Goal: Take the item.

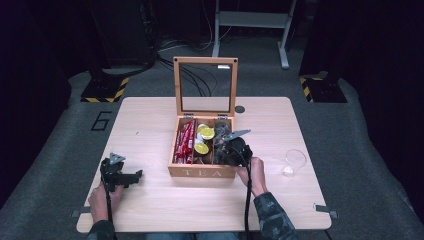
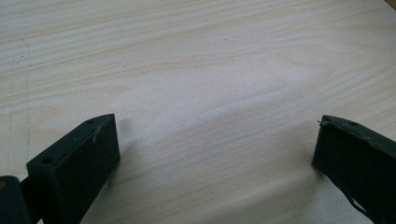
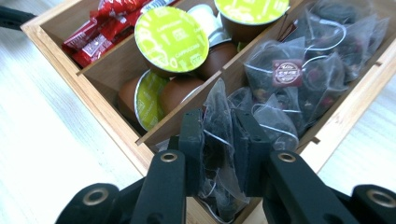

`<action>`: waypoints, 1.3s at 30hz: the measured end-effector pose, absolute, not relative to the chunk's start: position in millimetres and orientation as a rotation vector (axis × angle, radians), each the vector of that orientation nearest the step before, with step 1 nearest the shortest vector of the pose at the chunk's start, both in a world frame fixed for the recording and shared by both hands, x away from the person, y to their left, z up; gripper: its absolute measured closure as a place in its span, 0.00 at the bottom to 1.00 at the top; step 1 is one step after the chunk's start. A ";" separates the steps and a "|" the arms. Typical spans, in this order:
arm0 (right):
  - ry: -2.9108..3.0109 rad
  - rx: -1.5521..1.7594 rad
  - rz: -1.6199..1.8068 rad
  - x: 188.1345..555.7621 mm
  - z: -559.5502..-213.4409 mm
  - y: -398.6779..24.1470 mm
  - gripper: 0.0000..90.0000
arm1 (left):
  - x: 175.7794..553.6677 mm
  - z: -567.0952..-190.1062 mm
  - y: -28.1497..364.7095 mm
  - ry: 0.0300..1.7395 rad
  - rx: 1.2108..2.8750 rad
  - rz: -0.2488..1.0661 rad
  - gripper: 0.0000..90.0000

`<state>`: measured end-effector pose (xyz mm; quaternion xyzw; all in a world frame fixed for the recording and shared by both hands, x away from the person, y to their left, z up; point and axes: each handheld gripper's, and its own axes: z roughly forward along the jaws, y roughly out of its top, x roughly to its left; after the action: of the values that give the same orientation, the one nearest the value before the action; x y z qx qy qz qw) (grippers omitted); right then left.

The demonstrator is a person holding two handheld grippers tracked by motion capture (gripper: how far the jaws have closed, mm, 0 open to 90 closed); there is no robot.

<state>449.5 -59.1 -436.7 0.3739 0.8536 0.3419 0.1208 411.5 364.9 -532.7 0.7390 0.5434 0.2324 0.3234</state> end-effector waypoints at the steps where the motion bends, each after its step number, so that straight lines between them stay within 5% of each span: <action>1: 2.478 1.106 1.005 449.0 -435.5 -58.7 0.83 | 411.5 -532.7 364.9 1.426 1.940 0.610 0.00; 39: 2.360 1.098 1.054 433.8 -393.3 -95.7 0.84 | 411.5 -532.7 364.9 1.426 1.940 0.610 0.00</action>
<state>433.8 -95.7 -393.3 0.3855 0.8288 0.3702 0.1658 411.5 364.9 -532.7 0.7391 0.5433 0.2324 0.3233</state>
